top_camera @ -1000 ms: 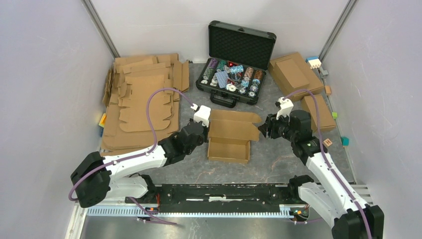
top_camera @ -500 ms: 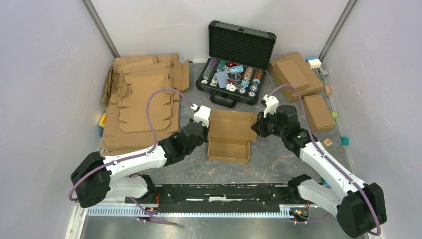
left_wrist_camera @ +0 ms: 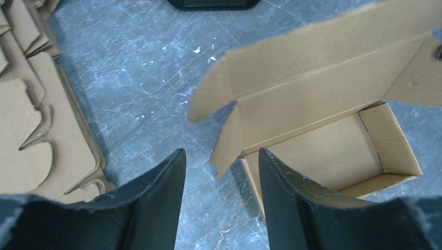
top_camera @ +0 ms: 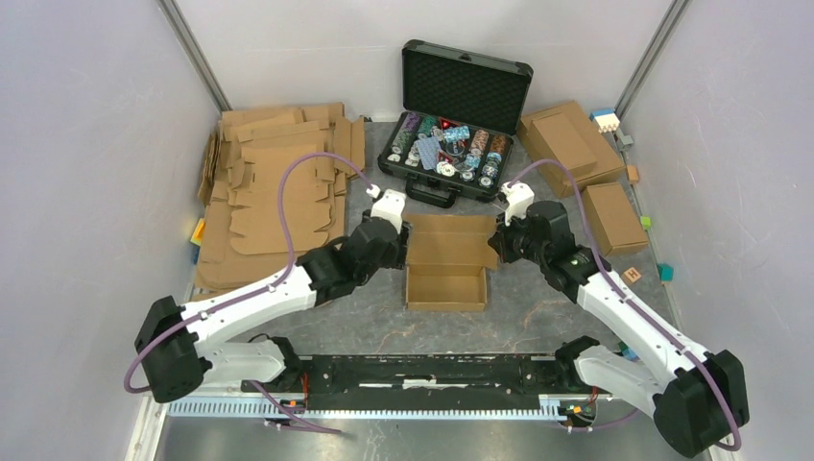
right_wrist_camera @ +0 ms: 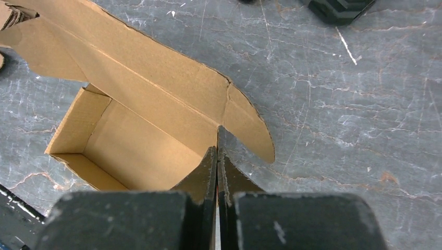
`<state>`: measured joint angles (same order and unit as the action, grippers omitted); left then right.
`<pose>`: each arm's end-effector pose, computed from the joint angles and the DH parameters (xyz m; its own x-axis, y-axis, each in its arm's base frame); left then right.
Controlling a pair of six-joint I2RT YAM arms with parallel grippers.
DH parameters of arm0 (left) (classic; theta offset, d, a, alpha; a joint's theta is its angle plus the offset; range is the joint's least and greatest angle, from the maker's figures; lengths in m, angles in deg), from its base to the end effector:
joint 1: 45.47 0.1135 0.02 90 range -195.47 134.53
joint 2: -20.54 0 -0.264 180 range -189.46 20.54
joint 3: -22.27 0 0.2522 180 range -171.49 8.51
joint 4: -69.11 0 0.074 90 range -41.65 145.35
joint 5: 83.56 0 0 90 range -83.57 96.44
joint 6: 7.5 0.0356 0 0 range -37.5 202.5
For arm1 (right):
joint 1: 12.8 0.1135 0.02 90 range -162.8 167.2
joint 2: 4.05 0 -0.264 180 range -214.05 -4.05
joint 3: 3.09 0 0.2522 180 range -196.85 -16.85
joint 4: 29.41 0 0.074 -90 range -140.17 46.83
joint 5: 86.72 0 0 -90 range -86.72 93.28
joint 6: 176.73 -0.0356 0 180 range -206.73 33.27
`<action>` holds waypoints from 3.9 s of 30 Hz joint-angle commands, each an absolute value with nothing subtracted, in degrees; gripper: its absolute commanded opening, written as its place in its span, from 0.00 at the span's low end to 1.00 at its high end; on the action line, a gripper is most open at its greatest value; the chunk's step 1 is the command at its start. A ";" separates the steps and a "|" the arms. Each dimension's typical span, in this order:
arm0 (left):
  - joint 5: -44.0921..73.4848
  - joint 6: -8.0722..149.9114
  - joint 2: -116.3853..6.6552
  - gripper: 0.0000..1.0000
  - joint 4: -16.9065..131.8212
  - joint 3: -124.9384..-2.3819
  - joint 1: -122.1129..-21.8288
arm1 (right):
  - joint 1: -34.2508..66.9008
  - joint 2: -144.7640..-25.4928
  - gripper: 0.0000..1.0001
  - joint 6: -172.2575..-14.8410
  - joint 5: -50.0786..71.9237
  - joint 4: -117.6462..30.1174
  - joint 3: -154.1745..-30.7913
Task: Fold the paper box
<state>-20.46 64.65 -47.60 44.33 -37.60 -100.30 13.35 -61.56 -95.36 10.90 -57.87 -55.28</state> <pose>0.1629 -0.2032 0.2646 -0.4555 0.1719 -0.8735 0.3897 0.9207 -0.0221 0.1955 0.1013 0.2520 -0.5738 -0.1161 -0.8107 -0.4548 0.8684 0.1976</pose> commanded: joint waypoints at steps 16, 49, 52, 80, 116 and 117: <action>1.36 66.55 -58.02 0.57 18.91 -59.34 -91.17 | 13.65 -57.69 0.00 -91.08 9.02 -56.05 -56.58; -3.58 64.22 -66.99 0.02 20.52 -64.74 -91.09 | 15.01 -59.05 0.00 -101.13 5.59 -50.24 -55.70; -5.77 60.74 -66.66 0.02 21.86 -64.80 -91.11 | 16.87 -59.13 0.00 -105.57 -0.77 -47.52 -55.08; -19.79 45.61 -60.05 0.02 46.17 -45.75 -94.25 | 37.07 -70.14 0.00 -128.11 -48.06 -33.18 -50.50; -24.82 38.39 -55.48 0.02 47.78 -33.45 -102.33 | 46.26 -59.53 0.03 -127.82 -48.21 -40.64 -37.57; -25.74 38.75 -55.39 0.02 47.79 -33.13 -103.01 | 46.22 -58.59 0.05 -127.00 -46.99 -40.01 -36.62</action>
